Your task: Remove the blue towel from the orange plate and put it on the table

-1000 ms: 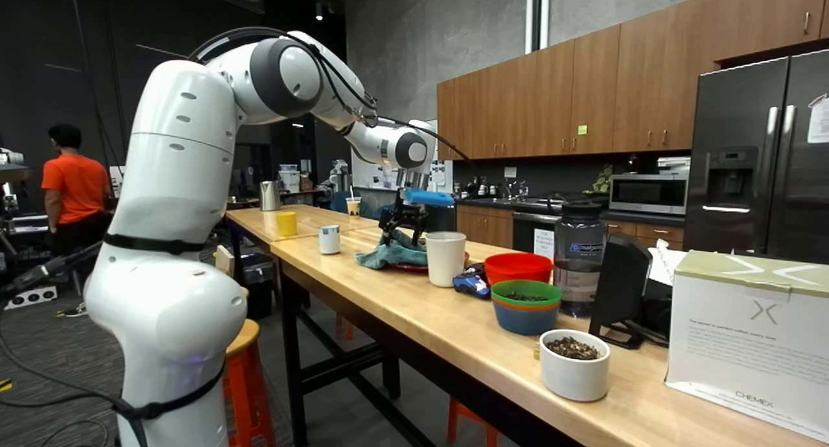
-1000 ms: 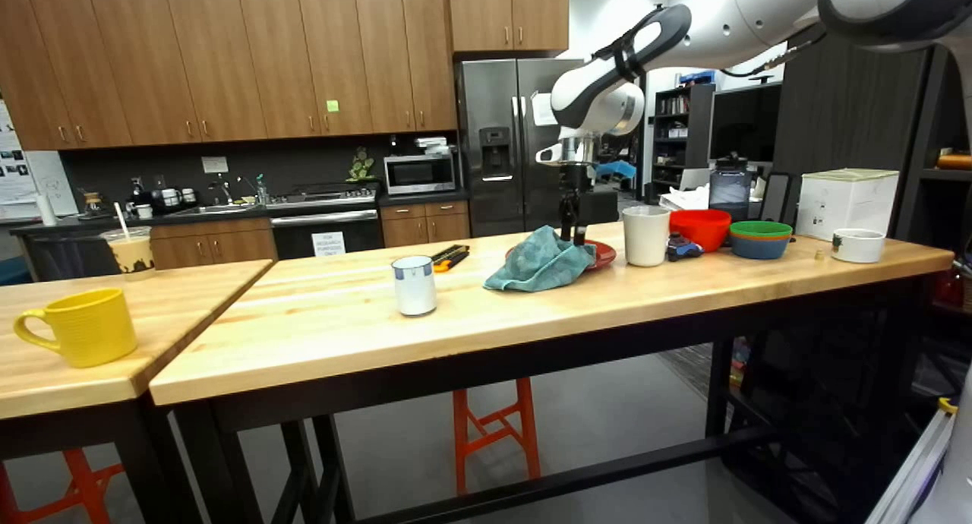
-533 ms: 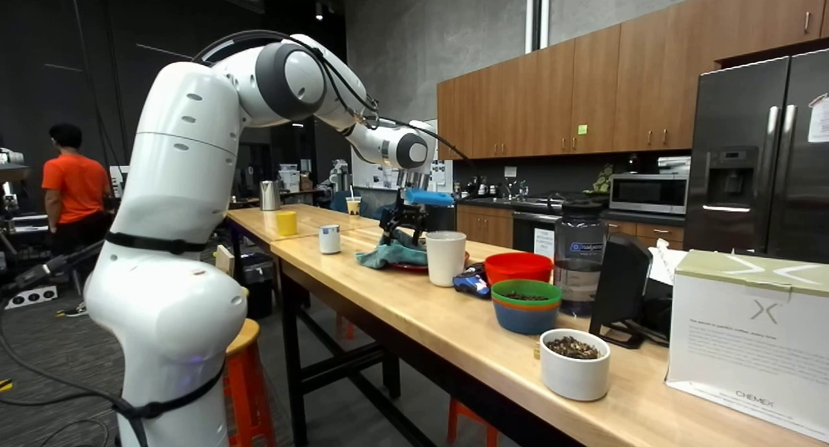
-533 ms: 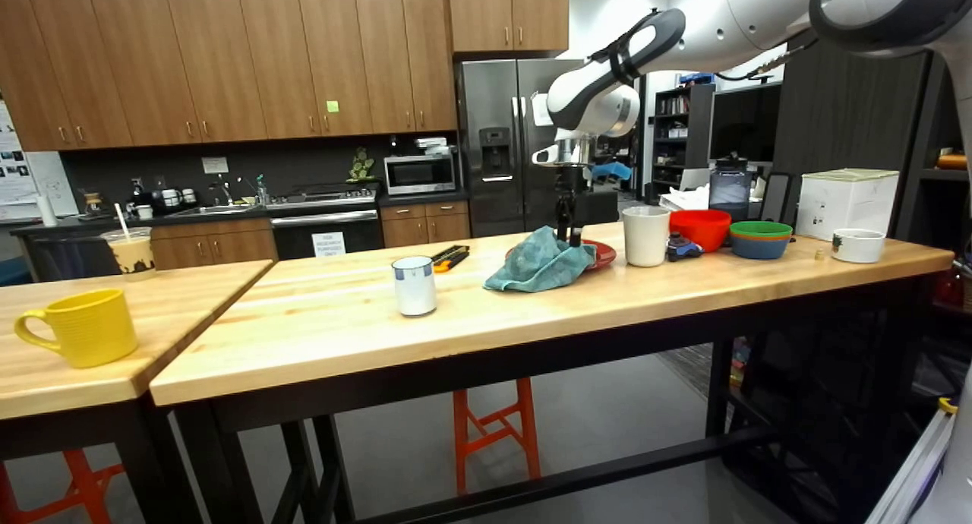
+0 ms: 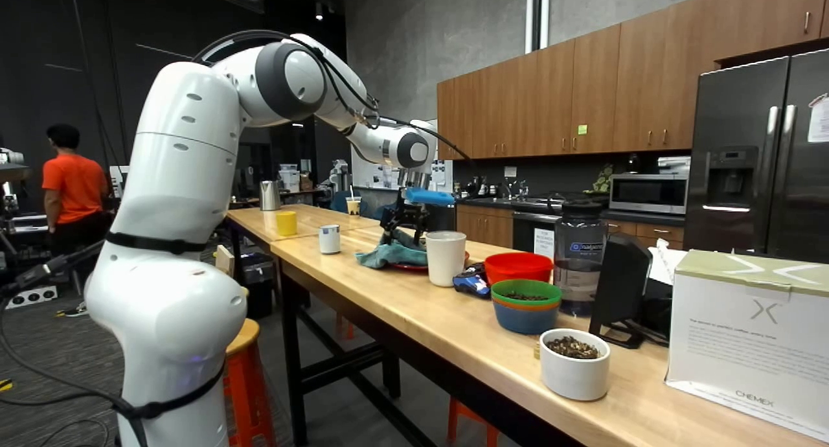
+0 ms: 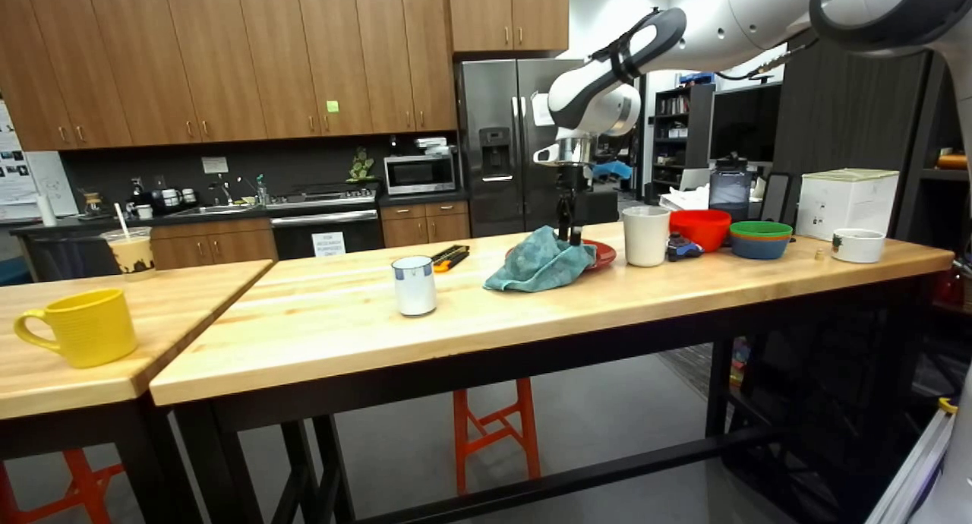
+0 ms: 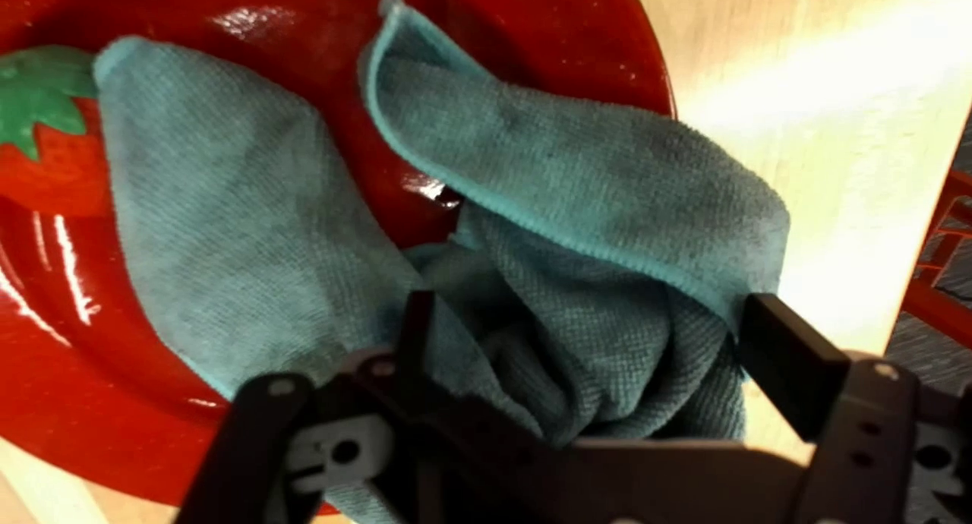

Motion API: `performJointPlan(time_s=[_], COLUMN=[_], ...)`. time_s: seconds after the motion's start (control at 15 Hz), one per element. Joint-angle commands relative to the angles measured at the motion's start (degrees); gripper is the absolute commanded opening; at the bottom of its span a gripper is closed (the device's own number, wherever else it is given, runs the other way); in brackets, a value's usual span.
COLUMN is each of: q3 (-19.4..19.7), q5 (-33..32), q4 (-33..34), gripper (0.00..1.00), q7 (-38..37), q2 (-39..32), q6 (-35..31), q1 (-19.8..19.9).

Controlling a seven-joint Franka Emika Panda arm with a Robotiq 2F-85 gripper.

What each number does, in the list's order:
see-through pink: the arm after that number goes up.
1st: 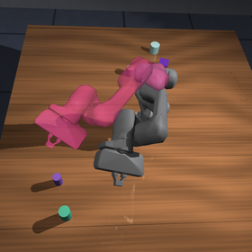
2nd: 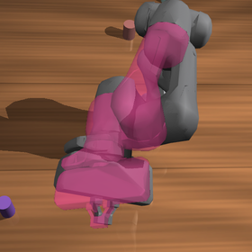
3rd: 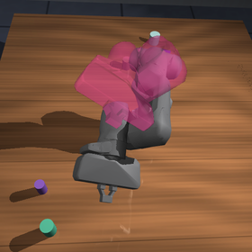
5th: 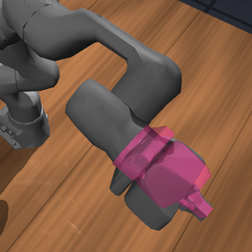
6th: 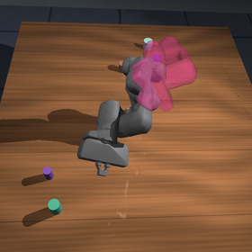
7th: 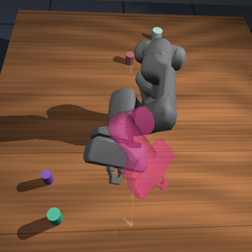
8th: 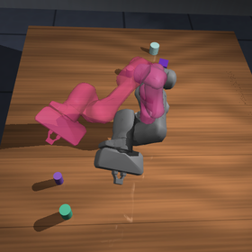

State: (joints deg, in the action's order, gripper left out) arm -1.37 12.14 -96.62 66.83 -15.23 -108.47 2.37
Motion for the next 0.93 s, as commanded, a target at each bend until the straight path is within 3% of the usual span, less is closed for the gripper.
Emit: performJointPlan(time_s=[0.0, 0.07, 0.13, 0.2, 0.27, 0.33, 0.4, 0.47, 0.6, 0.67, 0.8, 0.87], q3=[-0.4, -0.4, -0.4, -0.6, -0.6, -0.6, -0.6, -0.6, -0.6, -0.7, -0.8, -0.8], q5=[0.1, 0.2, 0.5, -0.1, 0.0, 0.0, 0.0, 0.1, 0.1, 0.0, 0.0, 0.0], q4=[-0.7, -0.7, -1.1, 0.1, 0.1, 0.1, 0.1, 0.0, -0.1, 0.1, 0.0, 0.0], gripper=[1.0, 0.75, 0.74, 0.93, 0.86, 0.77, 0.49, 0.49, 0.4, 0.57, 0.42, 0.16], q7=[-1.8, -2.1, -2.3, -1.5, -1.7, -1.9, -2.0, -2.1, -2.0, -2.0, -2.0, -2.0], q2=[1.7, 1.8, 2.2, 0.4, 0.4, 0.5, 0.6, 0.5, 0.6, 0.3, 0.2, 0.2], q6=[0.5, 0.7, 1.0, 0.2, 0.4, 0.5, 0.6, 0.5, 0.7, 0.6, 0.6, 0.6], q1=[0.7, 0.8, 0.9, 0.6, 0.6, 0.6, 0.7, 0.7, 0.7, 0.6, 0.6, 0.6])
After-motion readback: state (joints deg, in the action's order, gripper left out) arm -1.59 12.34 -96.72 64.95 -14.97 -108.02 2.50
